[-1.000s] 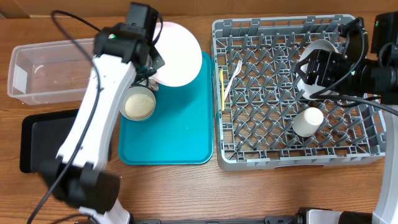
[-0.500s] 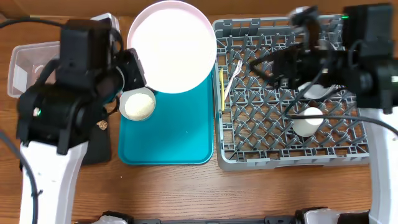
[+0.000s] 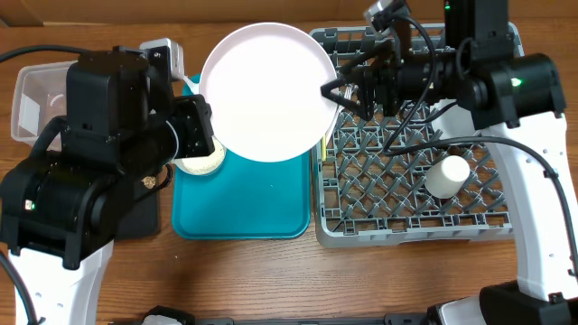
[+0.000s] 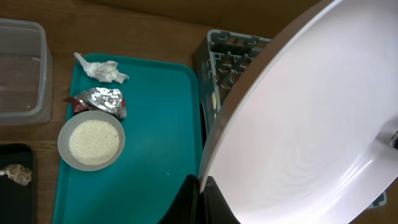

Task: Sort waste into correct bins and load items into the dishwasher rack
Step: 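Lift the pink plate and hand it to the right gripper, then set the pink plate upright in the rack beside the grey plate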

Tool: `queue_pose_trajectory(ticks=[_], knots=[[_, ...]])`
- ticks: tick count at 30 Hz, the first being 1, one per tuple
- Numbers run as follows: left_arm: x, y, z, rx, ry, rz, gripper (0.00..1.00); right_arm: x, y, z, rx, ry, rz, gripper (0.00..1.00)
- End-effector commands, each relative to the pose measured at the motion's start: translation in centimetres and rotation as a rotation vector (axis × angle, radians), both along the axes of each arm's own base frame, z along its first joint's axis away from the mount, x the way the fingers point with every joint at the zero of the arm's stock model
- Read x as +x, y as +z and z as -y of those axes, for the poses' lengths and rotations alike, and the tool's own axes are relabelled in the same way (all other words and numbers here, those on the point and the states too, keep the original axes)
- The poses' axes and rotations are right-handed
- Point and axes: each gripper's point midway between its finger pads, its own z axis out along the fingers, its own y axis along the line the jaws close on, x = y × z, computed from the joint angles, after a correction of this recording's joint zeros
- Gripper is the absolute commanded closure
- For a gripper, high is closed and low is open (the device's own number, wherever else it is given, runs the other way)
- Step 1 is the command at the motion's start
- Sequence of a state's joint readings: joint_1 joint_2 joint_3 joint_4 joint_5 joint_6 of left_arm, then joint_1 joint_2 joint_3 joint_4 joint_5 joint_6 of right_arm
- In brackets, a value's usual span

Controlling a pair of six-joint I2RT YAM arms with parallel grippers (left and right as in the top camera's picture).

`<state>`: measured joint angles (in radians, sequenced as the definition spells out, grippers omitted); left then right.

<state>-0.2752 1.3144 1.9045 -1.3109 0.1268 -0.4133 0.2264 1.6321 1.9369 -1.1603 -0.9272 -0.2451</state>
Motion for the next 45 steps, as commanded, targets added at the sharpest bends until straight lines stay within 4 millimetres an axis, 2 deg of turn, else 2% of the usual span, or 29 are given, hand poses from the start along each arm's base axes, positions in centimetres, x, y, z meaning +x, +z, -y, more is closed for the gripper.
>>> queue_pose_trajectory(ticks=[1, 2, 5, 6, 9, 12, 13, 14, 15, 18, 20, 22, 27, 29, 31, 34, 35, 41, 45], knots=[[-1.1, 1.2, 1.1, -0.023, -0.071, 0.031, 0.96, -3.0, 1.7, -2.4, 0.127, 0.225, 0.059, 0.32], [-1.1, 1.1, 1.2, -0.023, -0.074, 0.03, 0.96, -3.4, 1.8, -2.8, 0.134, 0.247, 0.066, 0.35], [-1.2, 1.1, 1.2, -0.022, -0.076, 0.027, 0.96, -4.5, 1.8, -4.0, 0.137, 0.29, 0.062, 0.54], [-1.2, 1.1, 1.2, -0.021, -0.076, 0.028, 0.96, -4.8, 1.8, -4.4, 0.138, 0.303, 0.061, 0.63], [-1.2, 1.1, 1.2, -0.019, -0.078, 0.029, 0.96, -5.6, 1.7, -5.3, 0.132, 0.33, 0.06, 0.72], [-1.2, 1.0, 1.2, -0.018, -0.078, 0.026, 0.96, -4.9, 1.2, -5.1, 0.1, 0.282, 0.033, 0.8], [-1.2, 1.0, 1.2, -0.019, -0.078, 0.026, 0.91, -4.5, 0.9, -5.0, 0.085, 0.248, 0.011, 0.81], [-1.2, 1.1, 1.2, -0.019, -0.077, 0.027, 0.72, -4.2, 0.7, -4.9, 0.071, 0.222, -0.002, 0.83], [-1.3, 1.1, 1.2, -0.02, -0.077, 0.03, 0.66, -3.8, 0.5, -4.7, 0.05, 0.187, -0.014, 0.89], [-1.3, 1.2, 1.2, -0.021, -0.077, 0.034, 0.65, -3.0, 0.1, -4.2, 0.011, 0.111, -0.036, 0.94], [-1.2, 1.3, 1.2, -0.022, -0.076, 0.037, 0.54, -2.2, -0.1, -3.6, -0.027, 0.023, -0.054, 0.95], [-1.1, 1.2, 0.8, -0.008, -0.06, 0.038, 0.49, -1.0, -0.6, -2.2, -0.094, -0.108, -0.055, 0.95], [-1.7, 1.8, -0.5, 0.027, -0.01, 0.07, 0.48, 1.1, -1.2, 1.8, -0.239, -0.395, -0.026, 0.95], [-2.5, 2.7, -1.4, 0.038, 0.019, 0.111, 0.46, 1.9, -1.6, 5.2, -0.341, -0.583, -0.015, 0.95], [-3.0, 3.3, -1.9, 0.041, 0.032, 0.134, 0.46, 2.0, -1.9, 7.1, -0.406, -0.68, -0.012, 0.94], [-4.0, 4.1, -2.5, 0.041, 0.048, 0.17, 0.44, 2.1, -3.1, 11.6, -0.553, -0.896, -0.033, 0.92], [-4.6, 4.6, -2.7, 0.036, 0.05, 0.188, 0.44, 2.0, -3.5, 13.7, -0.616, -0.968, -0.04, 0.89], [-4.8, 4.6, -2.8, 0.036, 0.05, 0.19, 0.43, 2.2, -4.0, 19.3, -0.679, -1.115, -0.092, 0.88], [-4.8, 4.6, -2.8, 0.036, 0.05, 0.19, 0.42, 2.9, -5.3, 21.9, -0.732, -1.148, -0.139, 0.88]])
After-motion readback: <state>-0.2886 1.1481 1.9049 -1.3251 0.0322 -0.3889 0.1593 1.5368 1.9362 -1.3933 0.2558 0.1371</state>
